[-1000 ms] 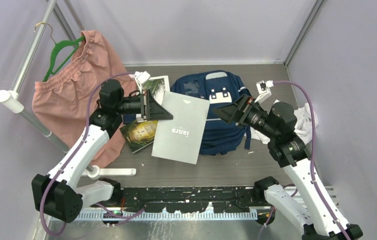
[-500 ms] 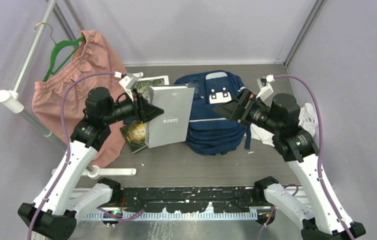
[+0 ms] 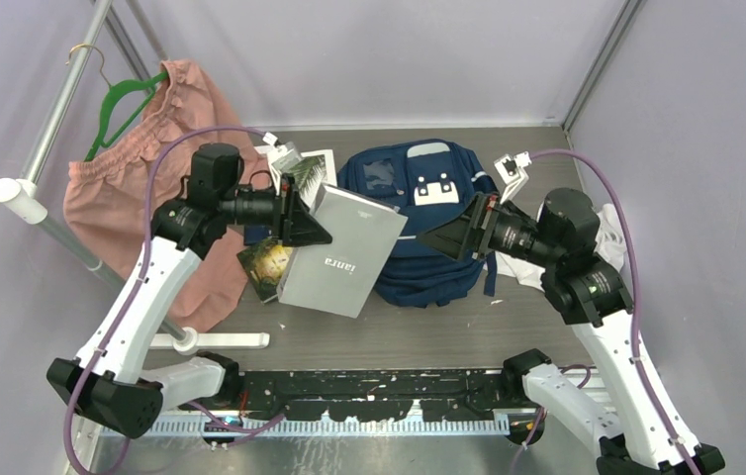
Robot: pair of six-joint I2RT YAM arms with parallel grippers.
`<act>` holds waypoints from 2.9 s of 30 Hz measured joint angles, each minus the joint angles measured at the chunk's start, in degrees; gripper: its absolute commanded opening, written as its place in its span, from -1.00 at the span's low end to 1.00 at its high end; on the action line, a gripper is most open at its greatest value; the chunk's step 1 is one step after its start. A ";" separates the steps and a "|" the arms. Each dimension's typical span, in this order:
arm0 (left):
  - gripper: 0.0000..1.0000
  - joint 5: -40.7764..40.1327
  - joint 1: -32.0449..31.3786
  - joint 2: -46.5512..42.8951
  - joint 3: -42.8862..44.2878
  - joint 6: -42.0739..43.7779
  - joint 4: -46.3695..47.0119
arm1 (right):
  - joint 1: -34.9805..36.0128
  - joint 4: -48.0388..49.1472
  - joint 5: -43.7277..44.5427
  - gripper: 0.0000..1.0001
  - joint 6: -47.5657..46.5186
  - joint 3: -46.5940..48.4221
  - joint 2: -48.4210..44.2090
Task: Pack the student bag
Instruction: Pick up the book from the center of the board.
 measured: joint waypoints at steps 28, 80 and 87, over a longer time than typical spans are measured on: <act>-1.00 -36.70 -0.09 15.19 13.66 -70.84 -22.62 | 11.06 -2.86 27.78 1.00 -8.46 -9.94 -5.60; 0.75 -28.98 0.37 16.00 13.38 -59.65 -21.57 | 41.62 7.96 55.84 -0.44 -49.20 -5.29 12.52; 0.97 -29.29 0.87 7.76 11.23 -39.50 -17.90 | 26.82 -1.38 28.79 -0.48 -42.64 0.83 11.34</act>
